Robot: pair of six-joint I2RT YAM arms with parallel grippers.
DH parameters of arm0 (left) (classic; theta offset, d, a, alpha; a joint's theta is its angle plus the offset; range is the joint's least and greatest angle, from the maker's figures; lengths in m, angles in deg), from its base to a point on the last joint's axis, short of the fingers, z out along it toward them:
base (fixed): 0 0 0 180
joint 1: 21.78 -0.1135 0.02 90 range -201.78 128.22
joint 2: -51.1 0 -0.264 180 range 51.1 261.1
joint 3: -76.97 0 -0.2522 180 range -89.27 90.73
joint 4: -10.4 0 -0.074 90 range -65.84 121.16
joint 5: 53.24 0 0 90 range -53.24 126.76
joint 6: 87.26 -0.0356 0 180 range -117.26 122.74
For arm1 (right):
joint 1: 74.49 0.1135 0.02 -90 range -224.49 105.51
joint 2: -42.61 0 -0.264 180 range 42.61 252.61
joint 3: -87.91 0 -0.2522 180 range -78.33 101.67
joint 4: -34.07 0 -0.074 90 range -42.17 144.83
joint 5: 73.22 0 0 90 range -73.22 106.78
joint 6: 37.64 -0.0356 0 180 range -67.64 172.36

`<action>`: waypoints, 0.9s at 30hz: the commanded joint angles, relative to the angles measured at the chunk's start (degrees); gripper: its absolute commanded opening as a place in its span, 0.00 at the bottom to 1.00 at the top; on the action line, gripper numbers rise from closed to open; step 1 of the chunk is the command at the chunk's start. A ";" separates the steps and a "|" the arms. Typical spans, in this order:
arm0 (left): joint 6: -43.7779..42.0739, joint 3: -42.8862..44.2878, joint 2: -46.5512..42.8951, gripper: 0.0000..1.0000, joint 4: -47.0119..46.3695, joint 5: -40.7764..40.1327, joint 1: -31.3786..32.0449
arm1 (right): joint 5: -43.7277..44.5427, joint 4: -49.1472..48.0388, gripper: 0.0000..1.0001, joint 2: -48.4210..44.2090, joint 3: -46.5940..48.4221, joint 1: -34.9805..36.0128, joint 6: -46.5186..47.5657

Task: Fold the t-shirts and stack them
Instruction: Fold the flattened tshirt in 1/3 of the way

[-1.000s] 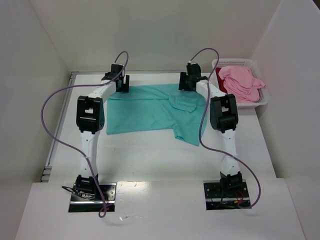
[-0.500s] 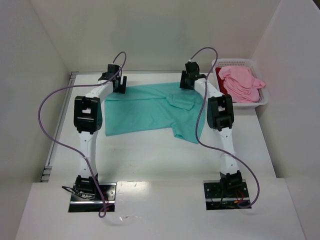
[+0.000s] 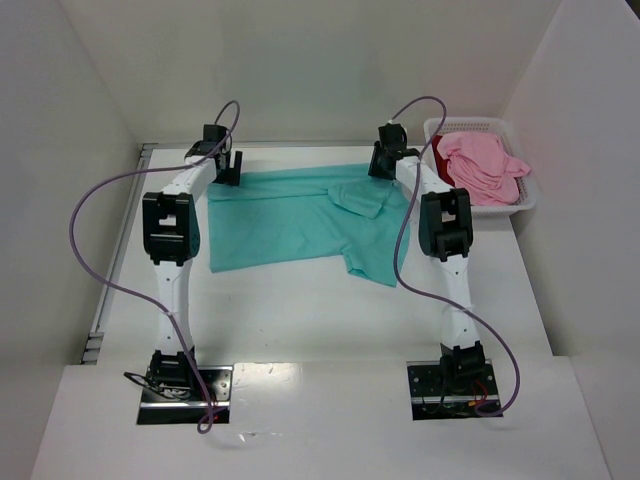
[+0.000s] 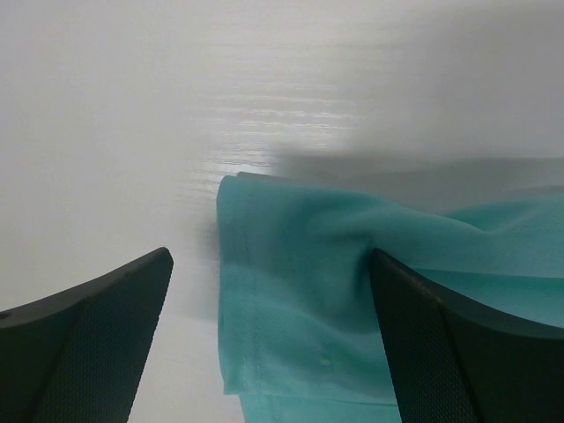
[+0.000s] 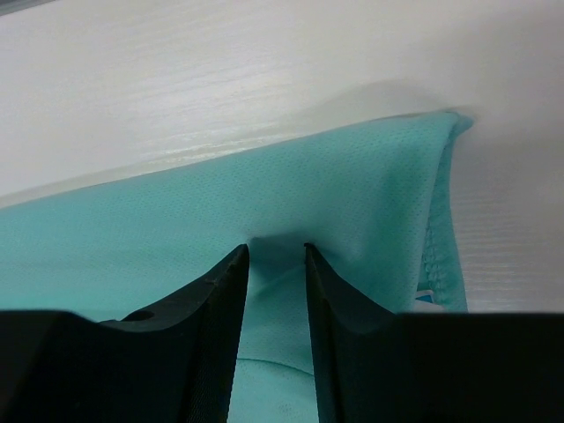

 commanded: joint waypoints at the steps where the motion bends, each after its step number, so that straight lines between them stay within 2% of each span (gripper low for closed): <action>1: -2.56 2.28 3.67 1.00 7.03 0.15 -1.83 | 1.25 4.44 0.38 -1.66 -2.11 -0.55 -0.62; 3: -3.08 2.28 3.06 1.00 7.04 3.23 -1.83 | 1.25 4.44 0.40 -1.66 -2.64 -0.55 -0.62; 6: -6.41 -4.73 -2.98 1.00 3.98 9.03 -0.61 | 1.86 4.44 0.42 -1.66 -1.59 -0.55 0.09; 9: -10.81 -12.12 -9.14 1.00 -0.16 11.85 2.03 | 0.91 4.44 0.49 -1.66 -0.10 -0.55 1.22; 14: -8.54 -12.32 -13.11 1.00 -1.22 18.44 2.66 | -3.57 3.39 0.62 -6.58 -2.28 -0.55 1.84; 18: -4.33 -12.31 -15.31 1.00 -2.01 15.82 2.13 | -5.34 -1.62 0.70 -13.87 -10.17 -0.55 3.51; 22: 0.33 -13.10 -16.46 1.00 -2.63 15.28 0.81 | -8.32 -4.87 0.70 -19.32 -14.85 -0.55 4.74; 27: 4.56 -18.28 -21.10 1.00 -5.35 13.36 -0.42 | -8.95 -5.41 0.70 -19.87 -16.79 -0.55 6.06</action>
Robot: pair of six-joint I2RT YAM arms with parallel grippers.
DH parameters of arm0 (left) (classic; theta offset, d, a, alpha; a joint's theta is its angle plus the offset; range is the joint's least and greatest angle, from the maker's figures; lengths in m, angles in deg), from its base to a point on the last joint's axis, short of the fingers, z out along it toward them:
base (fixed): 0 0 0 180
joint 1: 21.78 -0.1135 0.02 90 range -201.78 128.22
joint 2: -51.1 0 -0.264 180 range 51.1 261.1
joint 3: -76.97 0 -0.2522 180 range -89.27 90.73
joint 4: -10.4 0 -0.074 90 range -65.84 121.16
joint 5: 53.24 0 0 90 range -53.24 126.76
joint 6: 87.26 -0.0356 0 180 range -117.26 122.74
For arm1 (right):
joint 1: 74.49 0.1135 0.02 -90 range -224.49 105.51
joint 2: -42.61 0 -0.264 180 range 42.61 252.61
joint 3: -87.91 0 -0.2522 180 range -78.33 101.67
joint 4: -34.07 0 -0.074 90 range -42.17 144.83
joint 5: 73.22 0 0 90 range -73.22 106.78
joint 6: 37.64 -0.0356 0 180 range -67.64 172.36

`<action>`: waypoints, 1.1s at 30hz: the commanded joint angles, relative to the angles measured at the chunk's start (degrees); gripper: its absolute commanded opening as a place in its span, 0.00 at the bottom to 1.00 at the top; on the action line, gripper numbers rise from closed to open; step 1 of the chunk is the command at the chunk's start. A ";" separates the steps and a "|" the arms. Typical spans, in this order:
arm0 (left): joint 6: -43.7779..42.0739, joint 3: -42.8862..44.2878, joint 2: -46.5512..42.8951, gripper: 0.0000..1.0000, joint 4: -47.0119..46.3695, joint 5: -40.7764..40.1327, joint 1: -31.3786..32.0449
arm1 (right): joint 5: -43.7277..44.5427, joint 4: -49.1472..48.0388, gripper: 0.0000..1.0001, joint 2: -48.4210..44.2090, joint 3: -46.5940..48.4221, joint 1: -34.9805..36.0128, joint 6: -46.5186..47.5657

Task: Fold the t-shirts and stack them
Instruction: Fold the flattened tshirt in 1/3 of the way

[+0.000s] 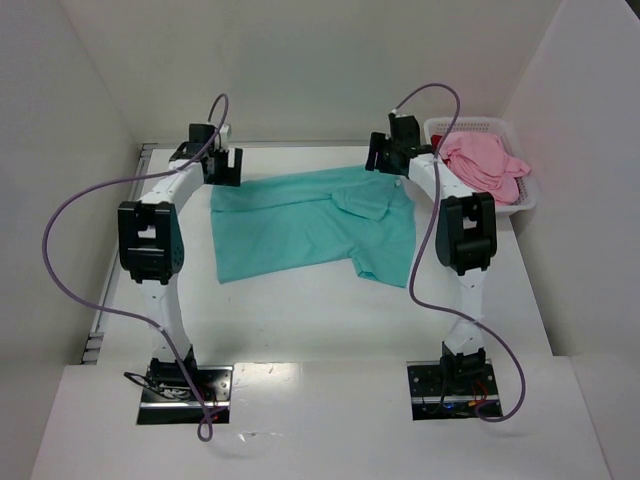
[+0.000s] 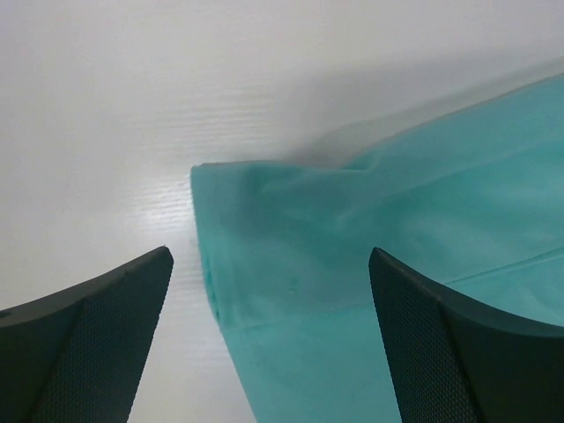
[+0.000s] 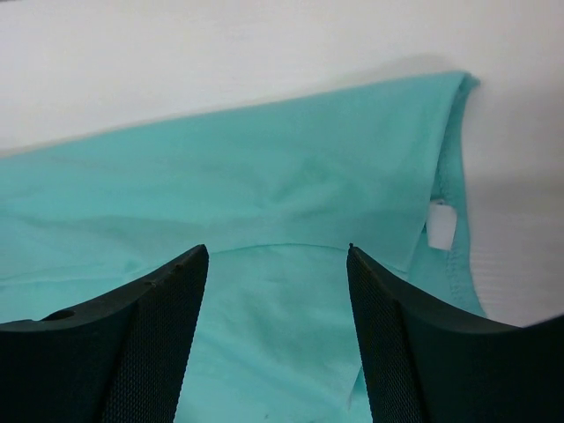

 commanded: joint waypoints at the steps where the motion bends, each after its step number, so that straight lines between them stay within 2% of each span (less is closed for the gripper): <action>1: 4.23 -3.62 -5.33 1.00 -4.21 -1.36 -0.77 | -1.36 -3.11 0.70 -2.18 -0.99 -0.42 1.91; 6: 7.65 -2.58 -2.02 0.99 -4.31 5.84 -0.25 | -1.89 -1.97 0.67 1.07 0.32 -0.42 2.52; 12: 10.64 -1.96 1.25 0.99 -5.19 5.85 1.87 | -0.58 -0.83 0.66 2.31 0.33 1.25 4.89; 23: 15.21 4.80 9.15 0.99 -0.89 1.81 4.15 | 1.89 1.72 0.64 5.47 1.38 1.25 5.95; 33: 13.91 14.47 16.19 1.00 6.23 -4.34 4.15 | 2.42 4.45 0.63 7.85 2.88 1.25 5.95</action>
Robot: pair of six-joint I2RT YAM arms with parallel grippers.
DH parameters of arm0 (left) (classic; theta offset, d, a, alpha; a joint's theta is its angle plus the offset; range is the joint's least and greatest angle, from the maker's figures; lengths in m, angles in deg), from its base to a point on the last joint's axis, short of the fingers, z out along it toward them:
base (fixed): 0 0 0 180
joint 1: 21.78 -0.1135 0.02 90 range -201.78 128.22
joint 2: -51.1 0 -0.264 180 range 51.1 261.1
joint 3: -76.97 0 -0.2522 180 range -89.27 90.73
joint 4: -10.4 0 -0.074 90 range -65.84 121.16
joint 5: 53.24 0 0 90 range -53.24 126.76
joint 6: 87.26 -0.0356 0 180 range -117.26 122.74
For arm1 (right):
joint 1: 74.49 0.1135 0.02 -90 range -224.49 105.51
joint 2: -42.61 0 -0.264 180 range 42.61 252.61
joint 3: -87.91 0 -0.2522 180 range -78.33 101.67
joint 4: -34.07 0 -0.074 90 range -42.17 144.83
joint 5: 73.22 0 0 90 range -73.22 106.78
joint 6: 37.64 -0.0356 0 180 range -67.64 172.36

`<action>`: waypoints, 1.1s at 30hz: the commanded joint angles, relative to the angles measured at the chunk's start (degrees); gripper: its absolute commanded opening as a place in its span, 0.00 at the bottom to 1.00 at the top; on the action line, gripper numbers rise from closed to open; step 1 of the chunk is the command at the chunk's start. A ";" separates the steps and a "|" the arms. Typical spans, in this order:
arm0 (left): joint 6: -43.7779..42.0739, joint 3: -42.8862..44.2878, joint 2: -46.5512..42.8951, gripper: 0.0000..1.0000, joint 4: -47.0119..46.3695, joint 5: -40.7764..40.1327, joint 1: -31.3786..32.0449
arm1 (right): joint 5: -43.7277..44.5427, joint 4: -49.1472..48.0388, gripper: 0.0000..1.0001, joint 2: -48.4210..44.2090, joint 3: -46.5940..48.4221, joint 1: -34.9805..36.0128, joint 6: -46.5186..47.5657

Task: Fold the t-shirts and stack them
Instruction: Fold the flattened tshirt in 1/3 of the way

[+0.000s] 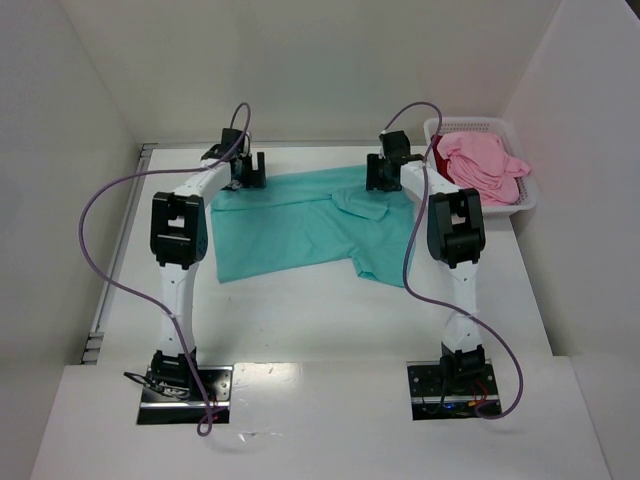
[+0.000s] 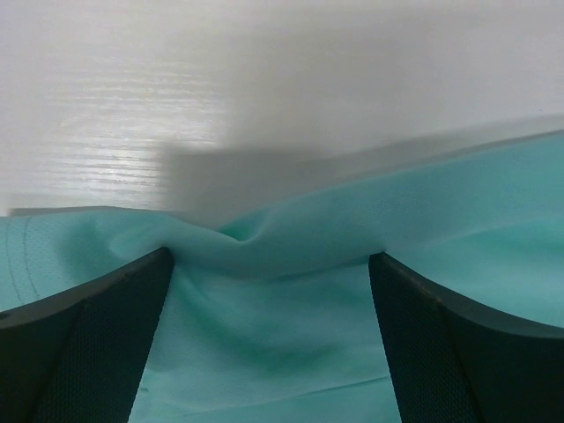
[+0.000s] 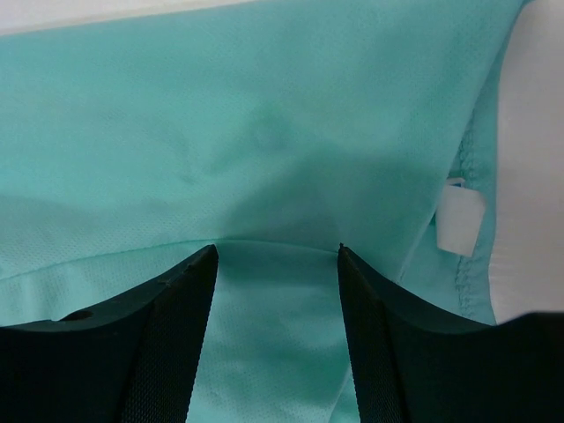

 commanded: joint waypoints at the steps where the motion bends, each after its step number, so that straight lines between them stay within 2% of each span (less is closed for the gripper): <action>1: -0.91 3.94 2.42 1.00 5.24 -3.88 -0.17 | 1.08 1.96 0.63 1.11 1.81 0.47 0.51; 8: -2.33 5.88 4.45 1.00 6.75 -5.56 -1.23 | 1.08 3.19 0.63 1.64 1.81 0.47 0.51; 11: -2.94 7.45 5.68 1.00 7.28 -5.56 -1.75 | 1.08 4.42 0.58 1.64 1.81 0.47 0.51; 19: -4.08 12.73 8.75 1.00 8.42 -5.56 -2.81 | 1.08 4.42 0.56 -2.30 -3.81 0.47 -0.11; 21: -4.69 13.87 9.89 1.00 8.95 -5.56 -2.81 | 1.61 3.89 0.52 -3.19 -5.04 0.47 -0.71; 33: -6.37 16.69 10.95 1.00 8.95 -4.33 -2.81 | 0.91 4.42 0.46 -8.28 -12.25 1.52 -2.82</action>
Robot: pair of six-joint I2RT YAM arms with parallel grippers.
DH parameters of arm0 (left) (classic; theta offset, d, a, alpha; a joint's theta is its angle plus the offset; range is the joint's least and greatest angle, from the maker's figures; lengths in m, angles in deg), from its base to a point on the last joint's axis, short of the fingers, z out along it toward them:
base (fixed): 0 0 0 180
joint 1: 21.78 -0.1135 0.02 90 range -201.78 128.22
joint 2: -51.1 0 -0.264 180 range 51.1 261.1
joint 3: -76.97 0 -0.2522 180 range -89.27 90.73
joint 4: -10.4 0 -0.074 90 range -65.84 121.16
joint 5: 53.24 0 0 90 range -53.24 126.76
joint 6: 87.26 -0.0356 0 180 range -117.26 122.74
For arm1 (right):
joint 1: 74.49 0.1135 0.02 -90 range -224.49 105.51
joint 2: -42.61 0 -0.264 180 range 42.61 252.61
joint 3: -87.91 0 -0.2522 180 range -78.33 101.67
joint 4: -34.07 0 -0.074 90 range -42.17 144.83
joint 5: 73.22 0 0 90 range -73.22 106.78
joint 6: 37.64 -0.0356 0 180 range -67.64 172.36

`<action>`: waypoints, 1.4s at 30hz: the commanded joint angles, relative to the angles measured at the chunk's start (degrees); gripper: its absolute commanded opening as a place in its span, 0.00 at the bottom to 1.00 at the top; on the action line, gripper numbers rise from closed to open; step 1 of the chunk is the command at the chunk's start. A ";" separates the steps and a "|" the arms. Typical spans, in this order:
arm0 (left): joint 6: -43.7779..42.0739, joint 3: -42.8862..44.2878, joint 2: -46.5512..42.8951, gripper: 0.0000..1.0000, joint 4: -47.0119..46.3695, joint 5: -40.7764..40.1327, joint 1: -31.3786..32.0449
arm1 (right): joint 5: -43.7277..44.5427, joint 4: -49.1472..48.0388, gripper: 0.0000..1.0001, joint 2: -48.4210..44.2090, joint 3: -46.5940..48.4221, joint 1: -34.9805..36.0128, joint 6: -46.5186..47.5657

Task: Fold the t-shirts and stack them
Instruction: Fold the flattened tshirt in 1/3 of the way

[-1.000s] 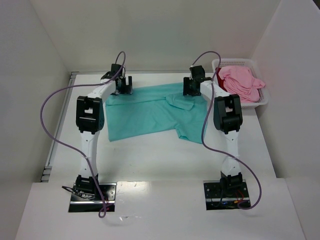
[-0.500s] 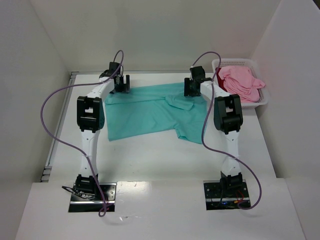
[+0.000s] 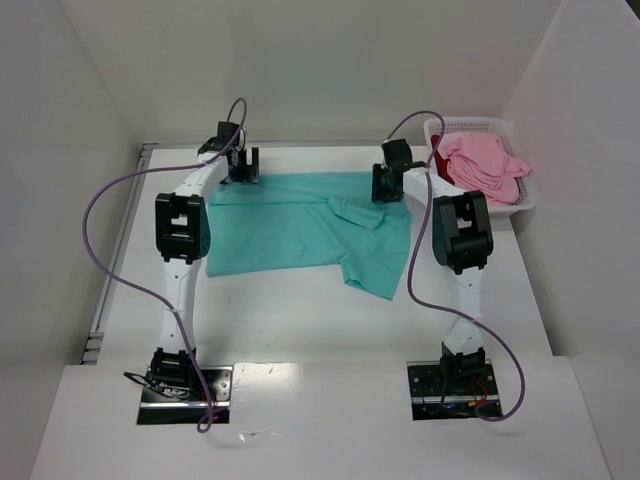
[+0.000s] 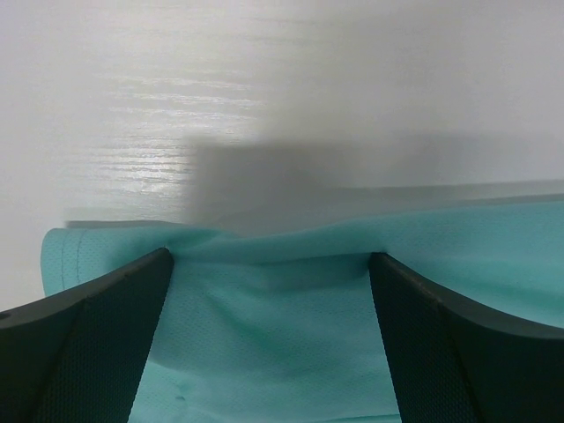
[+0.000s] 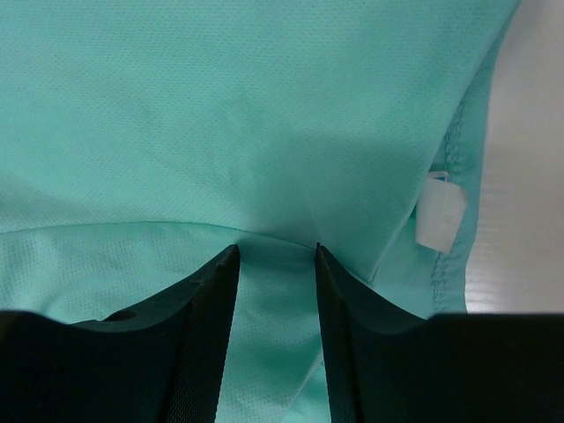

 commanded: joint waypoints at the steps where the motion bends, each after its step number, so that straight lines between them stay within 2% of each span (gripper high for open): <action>1: -1.87 2.11 2.38 1.00 1.30 0.06 -0.93 | 0.01 4.07 0.46 -2.83 -3.64 1.80 -1.23; 9: -3.09 1.86 1.51 1.00 1.30 -0.72 0.21 | 3.35 2.48 0.46 -6.60 -6.72 2.34 -1.23; 12: -3.10 -2.08 -3.14 1.00 -0.71 -1.96 1.62 | 4.40 0.03 0.51 -10.90 -6.72 2.34 -0.71; 17: -1.96 -9.39 -14.47 1.00 -6.26 -1.96 2.14 | 2.66 -5.77 0.75 -18.63 -7.78 2.34 -0.09; 21: 0.32 -15.44 -21.77 1.00 -8.35 -4.33 2.67 | 0.99 -6.92 0.87 -23.03 -6.37 1.29 -0.09; 23: 1.99 -20.27 -27.03 1.00 -10.46 -5.64 2.15 | -0.24 -7.53 0.87 -23.57 -6.37 1.28 -0.09; 24: 4.26 -26.30 -28.80 1.00 -13.26 -6.17 2.14 | -0.86 -7.54 0.88 -24.35 -6.37 1.28 -0.09; 26: 6.73 -32.40 -33.36 1.00 -16.52 -6.18 0.22 | -1.48 -8.67 0.88 -25.15 -8.47 1.28 -0.09; 30: 10.52 -42.96 -36.72 1.00 -23.38 -9.33 -1.19 | -0.79 -10.87 0.90 -26.20 -13.57 1.28 -0.96; 37: 11.67 -45.08 -31.11 1.00 -25.59 -8.29 -1.72 | -3.50 -12.98 0.88 -20.67 -16.03 1.28 -3.60; 42: 12.28 -45.08 -28.56 1.00 -27.44 -3.37 -3.39 | -3.50 -10.97 0.84 -18.65 -16.74 1.28 -5.45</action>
